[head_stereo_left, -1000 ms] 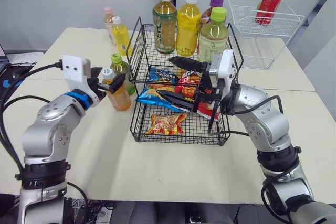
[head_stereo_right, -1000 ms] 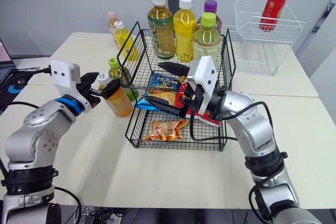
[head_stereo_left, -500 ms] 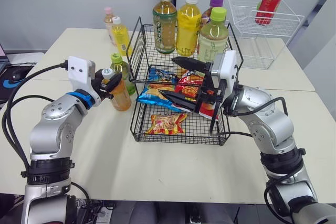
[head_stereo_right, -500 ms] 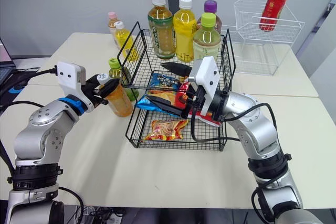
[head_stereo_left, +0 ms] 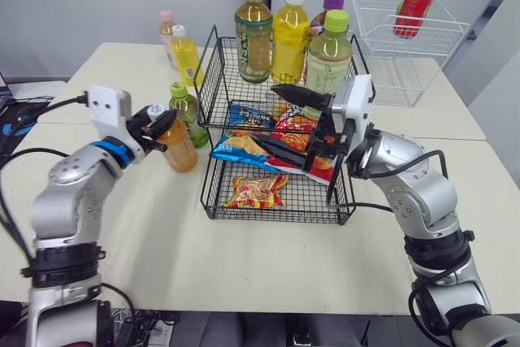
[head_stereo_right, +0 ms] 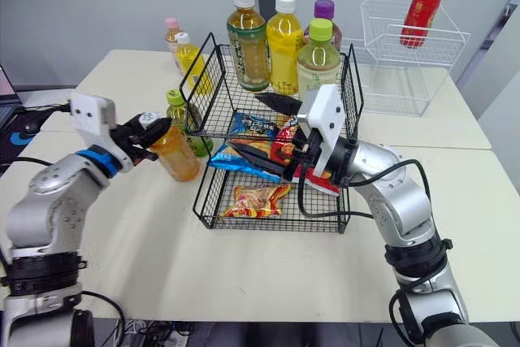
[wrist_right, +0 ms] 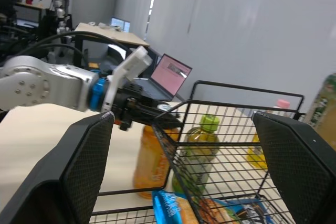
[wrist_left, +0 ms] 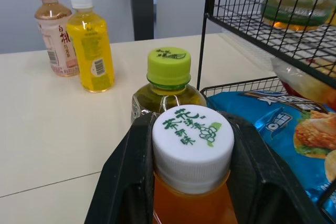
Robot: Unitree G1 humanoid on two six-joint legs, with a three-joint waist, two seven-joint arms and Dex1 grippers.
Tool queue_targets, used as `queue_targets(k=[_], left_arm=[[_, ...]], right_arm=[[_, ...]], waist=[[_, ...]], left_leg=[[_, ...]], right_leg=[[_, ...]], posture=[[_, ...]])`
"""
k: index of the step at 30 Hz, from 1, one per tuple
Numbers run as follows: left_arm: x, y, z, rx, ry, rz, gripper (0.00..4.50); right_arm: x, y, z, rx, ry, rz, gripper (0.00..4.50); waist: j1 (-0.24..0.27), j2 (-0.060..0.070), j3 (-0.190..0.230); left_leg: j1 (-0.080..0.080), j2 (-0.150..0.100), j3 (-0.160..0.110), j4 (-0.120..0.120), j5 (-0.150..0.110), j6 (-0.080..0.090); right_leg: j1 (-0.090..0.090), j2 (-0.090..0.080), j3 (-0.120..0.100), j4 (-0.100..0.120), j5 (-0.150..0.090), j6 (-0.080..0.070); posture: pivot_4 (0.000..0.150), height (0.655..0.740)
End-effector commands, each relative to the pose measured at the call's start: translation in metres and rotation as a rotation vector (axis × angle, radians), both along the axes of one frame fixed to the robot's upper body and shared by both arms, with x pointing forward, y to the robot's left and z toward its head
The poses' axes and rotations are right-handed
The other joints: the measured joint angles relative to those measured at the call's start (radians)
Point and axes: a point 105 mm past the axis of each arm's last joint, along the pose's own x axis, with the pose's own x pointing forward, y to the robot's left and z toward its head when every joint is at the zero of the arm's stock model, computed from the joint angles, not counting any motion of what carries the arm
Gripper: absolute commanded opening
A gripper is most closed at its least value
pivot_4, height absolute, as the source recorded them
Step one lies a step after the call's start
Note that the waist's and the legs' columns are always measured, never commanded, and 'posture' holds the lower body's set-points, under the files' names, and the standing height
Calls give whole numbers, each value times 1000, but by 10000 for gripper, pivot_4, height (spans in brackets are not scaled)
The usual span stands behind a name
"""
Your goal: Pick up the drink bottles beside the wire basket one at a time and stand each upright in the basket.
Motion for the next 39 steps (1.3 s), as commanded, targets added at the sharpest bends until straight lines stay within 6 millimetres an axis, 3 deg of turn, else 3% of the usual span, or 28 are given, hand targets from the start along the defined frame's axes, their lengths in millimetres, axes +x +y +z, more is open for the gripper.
queue_targets(k=[1,4,10,16,21,30,39], left_arm=[[-36,-5,72,50,-174,-117,13693],[-54,-4,110,59,-209,-193,13693],[-78,-28,178,48,-297,-399,13693],[-71,-64,205,55,-317,-587,13693],[-48,-100,203,68,-299,-720,13693],[8,-160,160,92,-204,-823,13693],[33,-190,139,96,-172,-867,13693]], right_arm=[[-12,-6,15,49,-87,10,45000],[-9,-10,17,60,-115,-22,45000],[-5,-17,20,94,-157,-85,45000],[-7,-23,16,93,-177,-142,45000],[-8,-29,18,116,-189,-210,45000],[-15,-41,16,135,-179,-319,45000],[-17,-46,15,141,-169,-378,45000]], waist=[[0,0,0],[2,0,1],[10,-1,2],[8,0,2],[8,0,2],[5,1,3],[3,1,3]], left_leg=[[0,0,0,0,1,-1],[-1,-1,0,-1,2,-3],[-1,-1,-1,0,2,-3],[0,-2,-1,1,2,-3],[0,-1,-1,2,2,-4],[-1,-1,1,3,2,-4],[-6,-2,1,4,2,-4]], right_leg=[[0,0,0,-1,0,0],[0,0,0,-3,0,0],[1,0,-1,-3,0,1],[2,0,-1,-3,0,1],[2,1,-1,-1,0,1],[0,1,2,-1,0,1],[-6,1,3,3,0,1]], posture=[[1500,7400],[1500,7400],[1500,7400],[1500,7400],[1500,7400],[1500,7400],[1500,7400]])
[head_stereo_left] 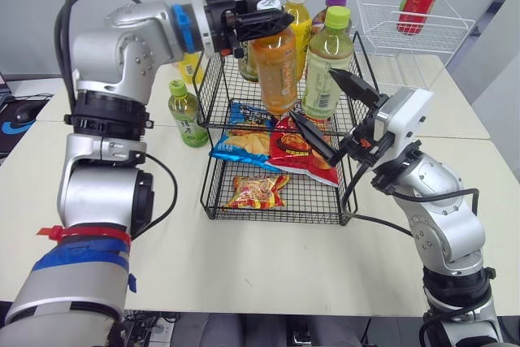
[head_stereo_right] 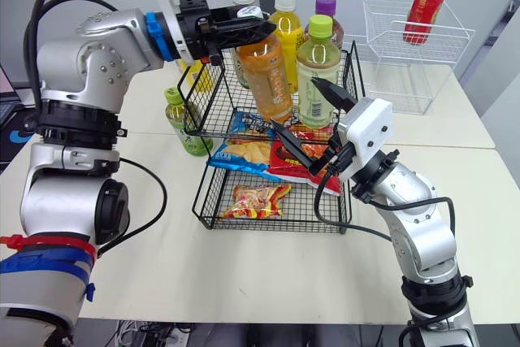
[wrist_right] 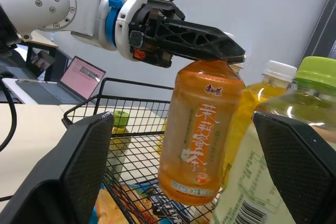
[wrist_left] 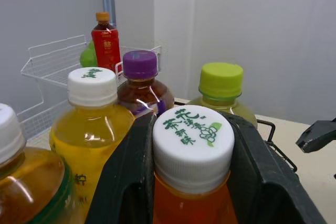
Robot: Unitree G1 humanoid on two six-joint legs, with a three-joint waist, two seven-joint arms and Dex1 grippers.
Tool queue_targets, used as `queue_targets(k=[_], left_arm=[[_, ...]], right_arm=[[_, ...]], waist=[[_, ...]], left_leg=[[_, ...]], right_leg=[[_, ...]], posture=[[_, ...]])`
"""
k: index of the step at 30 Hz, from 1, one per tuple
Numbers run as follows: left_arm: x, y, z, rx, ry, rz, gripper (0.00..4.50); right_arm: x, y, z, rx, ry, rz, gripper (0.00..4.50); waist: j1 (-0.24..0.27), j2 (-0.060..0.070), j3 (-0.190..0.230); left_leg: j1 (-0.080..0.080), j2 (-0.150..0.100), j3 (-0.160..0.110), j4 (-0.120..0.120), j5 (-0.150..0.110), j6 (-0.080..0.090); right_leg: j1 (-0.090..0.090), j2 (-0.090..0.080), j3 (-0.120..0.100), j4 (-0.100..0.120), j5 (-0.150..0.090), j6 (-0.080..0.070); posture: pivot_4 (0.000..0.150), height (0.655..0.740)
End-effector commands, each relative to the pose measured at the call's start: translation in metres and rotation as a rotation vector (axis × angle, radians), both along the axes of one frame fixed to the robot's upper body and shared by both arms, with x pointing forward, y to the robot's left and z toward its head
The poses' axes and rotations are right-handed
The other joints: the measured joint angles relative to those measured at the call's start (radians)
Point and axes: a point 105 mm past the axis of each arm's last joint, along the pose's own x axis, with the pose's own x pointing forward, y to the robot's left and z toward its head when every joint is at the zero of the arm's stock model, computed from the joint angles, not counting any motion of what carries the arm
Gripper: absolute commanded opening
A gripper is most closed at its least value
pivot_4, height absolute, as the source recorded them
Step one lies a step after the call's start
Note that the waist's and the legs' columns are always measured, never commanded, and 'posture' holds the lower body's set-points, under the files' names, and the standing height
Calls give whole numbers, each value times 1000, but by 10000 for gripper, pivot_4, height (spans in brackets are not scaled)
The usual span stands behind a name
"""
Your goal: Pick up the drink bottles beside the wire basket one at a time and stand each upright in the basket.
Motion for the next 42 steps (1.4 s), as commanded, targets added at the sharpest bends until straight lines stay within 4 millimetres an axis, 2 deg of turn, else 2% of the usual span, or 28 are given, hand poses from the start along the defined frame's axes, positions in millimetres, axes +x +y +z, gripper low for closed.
queue_targets(k=[1,2,4,7,12,16,19,22,25,27,32,40,42], left_arm=[[-3,-8,16,-16,-76,-30,13693],[-2,-9,14,-11,-78,-32,13693],[-1,-11,13,-6,-80,-36,20892],[-1,-9,14,-7,-86,-36,29391],[-11,5,22,-39,-95,-25,44628],[-28,28,26,-90,-104,20,44628],[-41,64,26,-166,-108,163,44628],[-52,101,16,-208,-105,340,44628],[-62,126,3,-221,-94,473,44628],[-79,152,-20,-206,-69,600,44628],[-123,186,-79,-129,15,807,44628],[-184,197,-148,-134,174,998,44628],[-195,196,-157,-133,198,1030,44628]], right_arm=[[-8,-4,10,15,-49,-24,45000],[-8,-4,10,16,-48,-25,45000],[-9,-4,10,16,-46,-27,45000],[-9,-4,10,16,-45,-26,45000],[-8,-2,10,13,-42,-3,45000],[-8,2,9,-1,-32,47,45000],[-6,12,8,-27,-17,135,45000],[-6,20,7,-51,7,235,45000],[-7,25,5,-70,31,315,45000],[-6,30,7,-79,55,382,45000],[-7,44,2,-126,119,539,45000],[-7,61,-2,-159,149,661,45000],[-5,63,-1,-156,148,668,45000]], waist=[[0,0,0],[0,0,0],[0,0,0],[0,0,0],[-2,0,0],[-12,0,0],[-22,0,0],[-30,0,0],[-25,0,0],[-23,0,0],[-23,-1,-1],[-16,-3,-2],[-18,-3,-3]], left_leg=[[0,0,0,0,0,0],[0,0,0,1,0,0],[0,0,0,1,0,0],[0,0,0,1,0,0],[0,0,0,1,0,0],[1,0,0,1,0,0],[2,0,0,1,1,-1],[5,0,1,1,1,-1],[8,1,1,0,1,-2],[8,1,0,0,1,-2],[8,1,1,0,1,-2],[11,0,-1,0,-1,3],[13,1,-1,0,-2,3]], right_leg=[[0,0,0,0,0,0],[0,0,0,0,0,0],[0,0,0,1,0,0],[0,0,0,1,0,0],[0,0,0,1,0,0],[0,0,1,2,0,0],[0,0,1,4,0,0],[1,0,4,8,0,0],[2,0,3,9,-1,-1],[2,0,3,10,-1,-1],[3,0,3,9,0,-1],[9,-2,1,7,-1,-1],[10,-2,0,7,-1,-1]], posture=[[1500,7400],[1500,7400],[1500,7400],[1500,7400],[1500,7400],[1500,7400],[1500,7400],[1500,7400],[1500,7400],[1500,7400],[1500,7400],[1500,7400],[1500,7400]])
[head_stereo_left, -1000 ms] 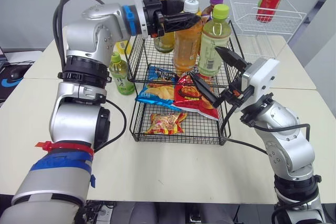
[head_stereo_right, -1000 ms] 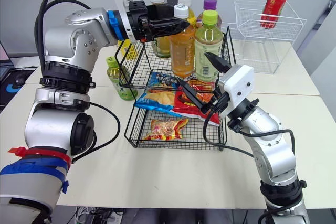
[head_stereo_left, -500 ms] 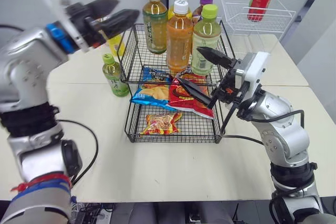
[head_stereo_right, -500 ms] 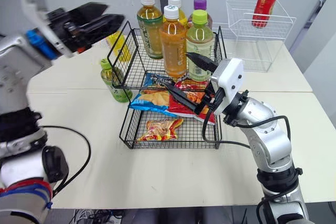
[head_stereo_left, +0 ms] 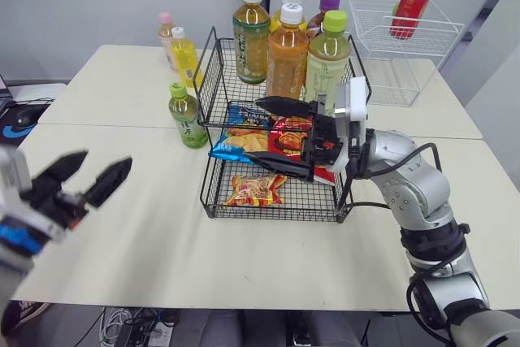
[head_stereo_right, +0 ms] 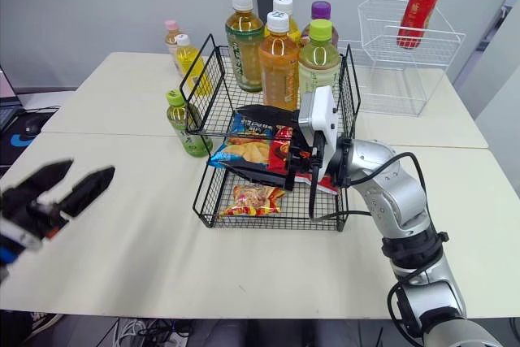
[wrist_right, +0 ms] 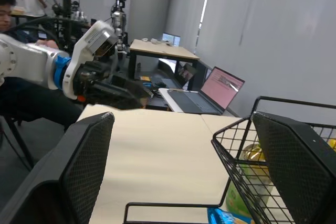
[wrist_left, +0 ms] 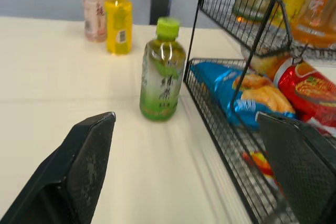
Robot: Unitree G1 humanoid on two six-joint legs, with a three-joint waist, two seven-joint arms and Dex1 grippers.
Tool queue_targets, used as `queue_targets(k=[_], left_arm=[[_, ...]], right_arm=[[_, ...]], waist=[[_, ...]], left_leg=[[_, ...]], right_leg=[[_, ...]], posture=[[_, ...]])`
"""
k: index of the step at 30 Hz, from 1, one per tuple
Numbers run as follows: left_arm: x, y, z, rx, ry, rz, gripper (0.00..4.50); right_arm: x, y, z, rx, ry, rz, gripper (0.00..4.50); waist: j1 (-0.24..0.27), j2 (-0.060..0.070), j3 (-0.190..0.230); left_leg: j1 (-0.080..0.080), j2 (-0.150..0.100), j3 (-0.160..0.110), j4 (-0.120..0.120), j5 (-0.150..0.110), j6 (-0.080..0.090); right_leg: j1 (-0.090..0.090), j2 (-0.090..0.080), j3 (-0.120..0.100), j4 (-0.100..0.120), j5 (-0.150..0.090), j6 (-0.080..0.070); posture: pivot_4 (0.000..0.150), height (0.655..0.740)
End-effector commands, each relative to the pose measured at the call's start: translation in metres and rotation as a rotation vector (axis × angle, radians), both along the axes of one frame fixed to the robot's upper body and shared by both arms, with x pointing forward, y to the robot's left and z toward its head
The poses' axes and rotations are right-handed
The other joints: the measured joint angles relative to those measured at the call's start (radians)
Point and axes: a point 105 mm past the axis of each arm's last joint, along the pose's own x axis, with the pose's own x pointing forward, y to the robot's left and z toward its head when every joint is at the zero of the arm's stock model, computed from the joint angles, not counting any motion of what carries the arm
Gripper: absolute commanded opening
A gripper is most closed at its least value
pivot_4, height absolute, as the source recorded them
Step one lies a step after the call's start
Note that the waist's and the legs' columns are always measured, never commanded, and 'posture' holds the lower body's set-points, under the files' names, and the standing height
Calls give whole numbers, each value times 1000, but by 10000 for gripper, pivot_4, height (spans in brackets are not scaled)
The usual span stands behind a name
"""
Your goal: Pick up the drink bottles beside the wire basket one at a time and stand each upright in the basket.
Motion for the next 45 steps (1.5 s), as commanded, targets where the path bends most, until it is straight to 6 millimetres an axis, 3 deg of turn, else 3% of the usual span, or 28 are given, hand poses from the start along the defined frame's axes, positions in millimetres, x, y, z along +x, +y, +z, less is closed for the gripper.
queue_targets(k=[1,5,10,17,27,36,45], left_arm=[[-17,-5,7,43,-51,36,44628],[-20,-6,6,39,-53,62,44628],[-1,-9,18,61,-108,48,44628],[65,-5,34,119,-170,53,44628],[165,-24,39,138,-201,10,44628],[209,-44,43,174,-223,-86,44628],[233,-47,41,249,-195,-132,44628]], right_arm=[[-2,4,11,23,-39,31,45000],[0,7,11,29,-41,32,45000],[4,7,13,45,-64,-5,45000],[6,2,17,69,-89,-88,45000],[5,-10,20,82,-117,-213,45000],[4,-17,21,78,-123,-292,45000],[4,-24,20,75,-123,-335,45000]], waist=[[0,0,0],[4,1,0],[4,1,1],[20,2,1],[25,2,1],[22,2,1],[21,2,1]], left_leg=[[0,0,0,0,0,0],[1,0,-1,0,0,0],[1,0,0,0,0,1],[1,0,0,-1,0,1],[-4,0,0,-2,0,2],[-4,0,0,-3,0,1],[-4,0,1,-3,0,1]], right_leg=[[0,0,0,0,0,0],[1,0,0,0,0,-1],[1,0,0,-1,0,0],[1,1,0,-1,0,0],[0,1,-2,-7,2,-4],[-1,1,-3,-8,3,-3],[-1,0,-3,-8,2,-1]], posture=[[1500,7400],[1500,7400],[1500,7400],[1500,7400],[1500,7400],[1500,7400],[1500,7400]])
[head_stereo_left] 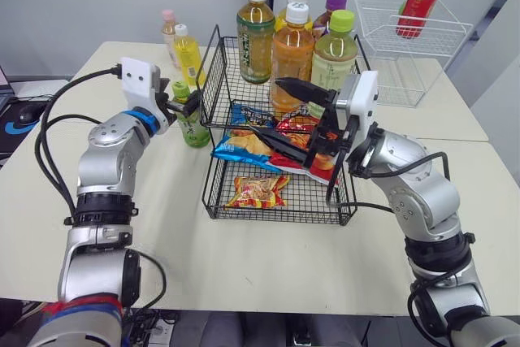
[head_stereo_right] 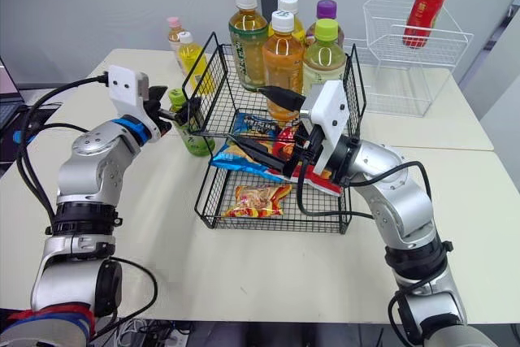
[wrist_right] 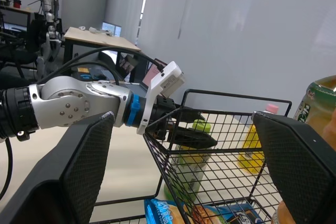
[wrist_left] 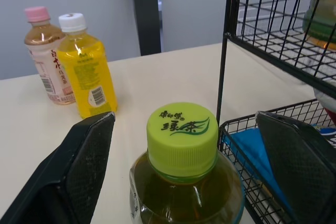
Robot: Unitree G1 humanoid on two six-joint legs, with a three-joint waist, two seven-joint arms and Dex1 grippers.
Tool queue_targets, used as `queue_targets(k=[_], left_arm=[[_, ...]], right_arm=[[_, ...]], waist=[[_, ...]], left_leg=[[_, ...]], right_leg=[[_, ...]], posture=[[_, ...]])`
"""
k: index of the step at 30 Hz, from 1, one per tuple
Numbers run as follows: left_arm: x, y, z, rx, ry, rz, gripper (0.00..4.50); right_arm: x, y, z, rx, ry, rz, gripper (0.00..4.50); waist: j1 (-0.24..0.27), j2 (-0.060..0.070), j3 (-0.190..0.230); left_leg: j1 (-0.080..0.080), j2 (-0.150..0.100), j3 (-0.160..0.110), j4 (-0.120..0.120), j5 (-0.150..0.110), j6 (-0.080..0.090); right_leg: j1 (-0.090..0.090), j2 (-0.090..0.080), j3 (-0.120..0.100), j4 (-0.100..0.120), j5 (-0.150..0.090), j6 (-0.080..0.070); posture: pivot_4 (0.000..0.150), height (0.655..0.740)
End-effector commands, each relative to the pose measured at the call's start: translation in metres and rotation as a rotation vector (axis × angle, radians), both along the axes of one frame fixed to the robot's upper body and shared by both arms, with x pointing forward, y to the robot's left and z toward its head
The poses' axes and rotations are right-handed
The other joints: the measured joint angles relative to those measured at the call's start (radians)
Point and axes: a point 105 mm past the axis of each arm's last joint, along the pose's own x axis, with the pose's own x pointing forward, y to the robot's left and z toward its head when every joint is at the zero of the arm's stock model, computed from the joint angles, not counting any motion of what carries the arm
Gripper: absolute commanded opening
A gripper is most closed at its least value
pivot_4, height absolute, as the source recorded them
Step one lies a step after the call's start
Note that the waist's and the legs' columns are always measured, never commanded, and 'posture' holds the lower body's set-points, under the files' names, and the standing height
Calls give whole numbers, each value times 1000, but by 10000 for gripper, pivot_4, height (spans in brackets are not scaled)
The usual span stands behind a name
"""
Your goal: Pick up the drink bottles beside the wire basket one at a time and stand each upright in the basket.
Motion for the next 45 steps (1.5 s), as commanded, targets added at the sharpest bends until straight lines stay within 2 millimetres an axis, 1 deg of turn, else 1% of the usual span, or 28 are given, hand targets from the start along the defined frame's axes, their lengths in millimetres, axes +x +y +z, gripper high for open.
queue_targets(k=[1,5,8,13,16,20,22,25,27,29,32,36,38,39,42,43,45], left_arm=[[5,-1,15,53,-46,-15,44628],[10,-1,15,62,-49,-27,44628],[13,0,15,63,-48,-26,39044],[15,3,14,58,-44,-16,22252],[15,7,14,54,-41,-10,13710],[11,14,16,45,-50,0,13760],[6,17,24,32,-78,-9,13759],[-12,15,58,-14,-176,-91,13759],[-26,17,86,-1,-228,-124,13759],[-43,15,117,6,-269,-171,13759],[-62,5,148,28,-302,-252,13759],[-82,-9,190,40,-347,-346,13759],[-95,-22,219,26,-389,-416,13759],[-100,-28,229,21,-402,-446,13759],[-106,-44,247,18,-418,-519,13759],[-106,-50,250,17,-416,-540,13759],[-104,-61,249,25,-400,-576,13759]], right_arm=[[-6,-6,12,25,-51,-24,45000],[-6,-8,10,25,-47,-33,45000],[-6,-8,10,27,-46,-36,45000],[-6,-8,11,28,-48,-37,45000],[-6,-7,11,28,-48,-35,45000],[-5,-6,10,28,-46,-31,45000],[-6,-6,10,29,-47,-30,45000],[-7,-7,11,40,-54,-25,45000],[-9,-8,12,47,-56,-18,45000],[-10,-8,12,51,-59,-14,45000],[-11,-8,12,56,-72,-12,45000],[-10,-9,17,86,-108,-29,45000],[-8,-10,21,116,-139,-53,45000],[-7,-11,24,130,-153,-66,45000],[-5,-13,29,160,-187,-100,45000],[-4,-14,29,165,-194,-108,45000],[-4,-15,30,176,-206,-124,45000]], waist=[[0,0,0],[0,0,0],[0,0,0],[-1,0,0],[-3,0,0],[-4,0,0],[-6,0,0],[-18,0,0],[-21,-2,1],[-22,-3,1],[-21,-3,1],[-17,-3,1],[-15,-3,1],[-15,-3,1],[-16,-3,1],[-17,-2,1],[-18,-2,2]], left_leg=[[0,0,0,0,0,0],[0,0,0,0,0,0],[0,0,0,0,0,0],[0,0,0,0,0,0],[0,0,0,1,0,0],[0,0,0,1,0,0],[0,0,0,1,0,0],[0,0,0,1,2,-3],[-2,0,0,1,2,-4],[-9,1,-1,2,3,-5],[-11,0,-1,2,3,-5],[-12,-1,-2,3,3,-5],[-11,-1,-2,3,3,-5],[-12,-1,-3,3,3,-5],[-12,-1,-3,4,3,-5],[-11,-1,-2,3,3,-5],[-10,-1,-2,3,3,-5]], right_leg=[[0,0,0,0,-1,2],[0,0,0,0,-1,2],[0,0,0,0,-1,2],[0,0,0,0,-1,2],[0,0,0,1,-1,2],[0,0,0,1,-1,2],[0,0,0,1,-1,2],[-1,0,0,1,-1,2],[-3,0,0,1,0,0],[-10,0,-1,3,2,-3],[-11,0,-1,3,2,-3],[-10,0,-1,1,2,-3],[-10,0,-2,1,-1,1],[-10,0,-2,1,-1,2],[-10,0,-2,2,-1,2],[-10,0,-2,2,-1,2],[-10,0,-1,3,-1,2]], posture=[[1500,7400],[1500,7400],[1500,7400],[1500,7400],[1500,7400],[1500,7400],[1500,7400],[1500,7400],[1500,7400],[1500,7400],[1500,7400],[1500,7400],[1500,7400],[1500,7400],[1500,7400],[1500,7400],[1500,7400]])
